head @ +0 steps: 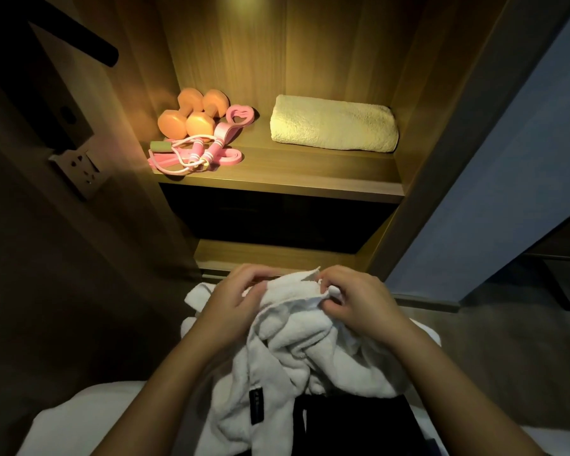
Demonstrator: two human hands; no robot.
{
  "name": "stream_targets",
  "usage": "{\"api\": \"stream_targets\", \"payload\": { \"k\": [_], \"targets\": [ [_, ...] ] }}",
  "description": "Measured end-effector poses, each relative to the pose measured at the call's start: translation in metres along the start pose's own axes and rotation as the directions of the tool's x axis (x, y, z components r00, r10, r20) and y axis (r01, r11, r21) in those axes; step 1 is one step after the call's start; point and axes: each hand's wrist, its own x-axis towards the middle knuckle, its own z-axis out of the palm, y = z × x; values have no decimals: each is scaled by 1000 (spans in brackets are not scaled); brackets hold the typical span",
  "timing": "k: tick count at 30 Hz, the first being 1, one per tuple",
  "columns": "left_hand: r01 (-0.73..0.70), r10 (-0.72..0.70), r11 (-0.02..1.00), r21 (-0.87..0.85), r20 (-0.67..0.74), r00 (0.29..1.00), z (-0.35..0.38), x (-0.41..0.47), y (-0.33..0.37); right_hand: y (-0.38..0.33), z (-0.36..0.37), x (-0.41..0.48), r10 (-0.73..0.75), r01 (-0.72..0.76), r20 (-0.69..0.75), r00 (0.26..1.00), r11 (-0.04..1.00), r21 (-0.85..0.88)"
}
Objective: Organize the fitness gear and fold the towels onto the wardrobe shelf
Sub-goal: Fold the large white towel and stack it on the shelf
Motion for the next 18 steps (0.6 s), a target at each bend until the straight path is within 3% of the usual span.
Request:
{"api": "stream_targets", "payload": {
  "k": [3,6,10,15,18],
  "targets": [
    [65,-72,993,-99,-68,995,-2,-17,-20,5,8,2,39,-40,26,999,998,38],
    [125,-120,980,-158,38,992,-8,-27,-35,6,13,5,61,-63,61,996,998,30],
    [144,-134,988,-50,167,977,-12,-27,-41,3,15,7,36,-26,183,982,998,-60],
    [35,-56,985,171,115,992,-1,-20,-37,2,15,6,75,-67,236,969,997,-42],
    [59,-79,984,167,111,991,3,-16,-38,2,15,4,108,-103,215,971,994,-38]
  ]
}}
